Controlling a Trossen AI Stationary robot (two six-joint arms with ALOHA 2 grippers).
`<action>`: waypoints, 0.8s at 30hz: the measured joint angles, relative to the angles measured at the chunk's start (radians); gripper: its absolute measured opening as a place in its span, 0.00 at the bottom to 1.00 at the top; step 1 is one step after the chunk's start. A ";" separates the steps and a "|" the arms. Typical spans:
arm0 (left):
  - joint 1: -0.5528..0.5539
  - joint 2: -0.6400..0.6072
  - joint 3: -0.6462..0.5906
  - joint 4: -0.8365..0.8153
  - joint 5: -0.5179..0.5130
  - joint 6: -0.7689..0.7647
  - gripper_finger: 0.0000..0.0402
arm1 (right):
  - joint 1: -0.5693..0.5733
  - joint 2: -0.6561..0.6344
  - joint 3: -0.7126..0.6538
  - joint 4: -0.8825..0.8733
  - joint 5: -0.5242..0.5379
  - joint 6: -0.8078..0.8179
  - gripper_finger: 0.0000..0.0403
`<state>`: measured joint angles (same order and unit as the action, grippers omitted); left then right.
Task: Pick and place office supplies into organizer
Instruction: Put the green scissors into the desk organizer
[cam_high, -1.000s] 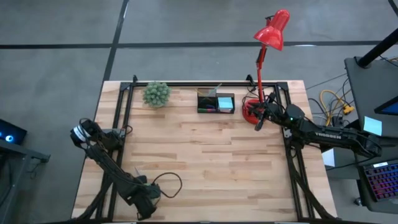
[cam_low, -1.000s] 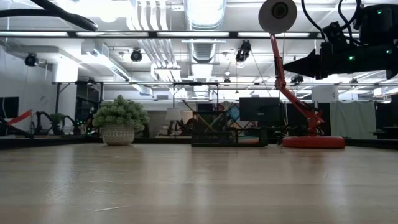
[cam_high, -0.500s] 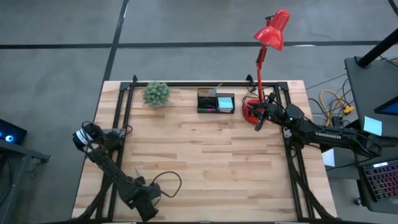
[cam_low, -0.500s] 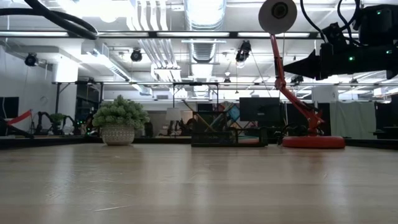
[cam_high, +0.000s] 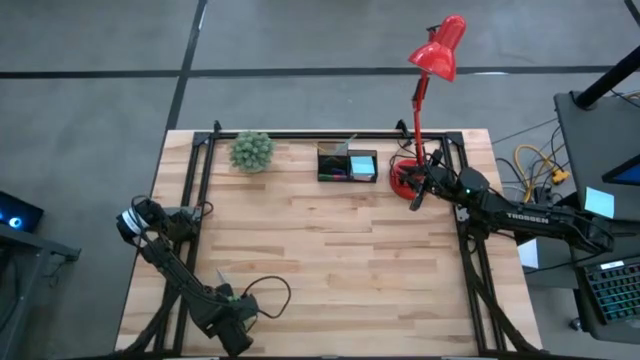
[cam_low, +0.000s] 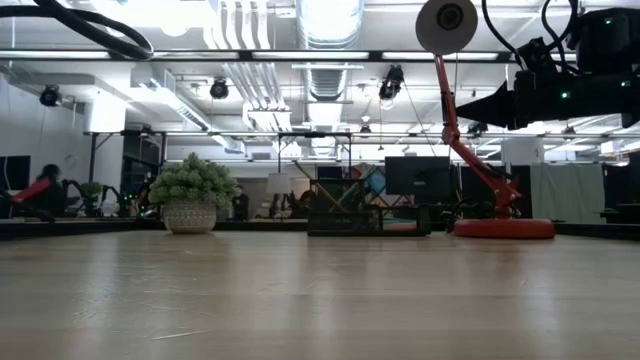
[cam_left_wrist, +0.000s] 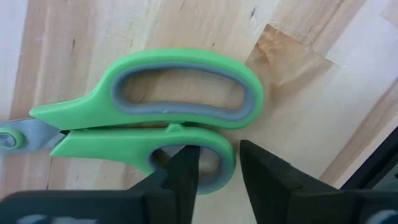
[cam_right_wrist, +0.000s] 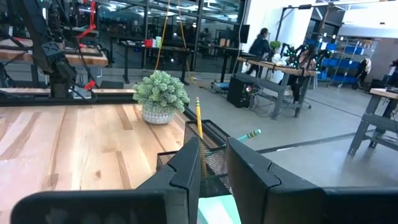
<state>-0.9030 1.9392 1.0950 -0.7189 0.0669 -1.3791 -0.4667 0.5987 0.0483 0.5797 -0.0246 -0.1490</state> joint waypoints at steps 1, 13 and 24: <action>0.000 0.000 0.000 -0.003 -0.002 0.000 0.24 | 0.000 0.000 0.000 0.000 0.000 0.000 0.17; 0.000 -0.002 -0.001 -0.008 -0.010 0.005 0.02 | 0.000 0.000 0.000 0.001 0.000 0.000 0.17; 0.000 -0.072 -0.006 -0.012 0.002 0.033 0.02 | 0.000 0.000 0.000 0.002 0.000 0.000 0.17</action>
<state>-0.9027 1.8668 1.0891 -0.7306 0.0687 -1.3457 -0.4667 0.5987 0.0483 0.5812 -0.0246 -0.1490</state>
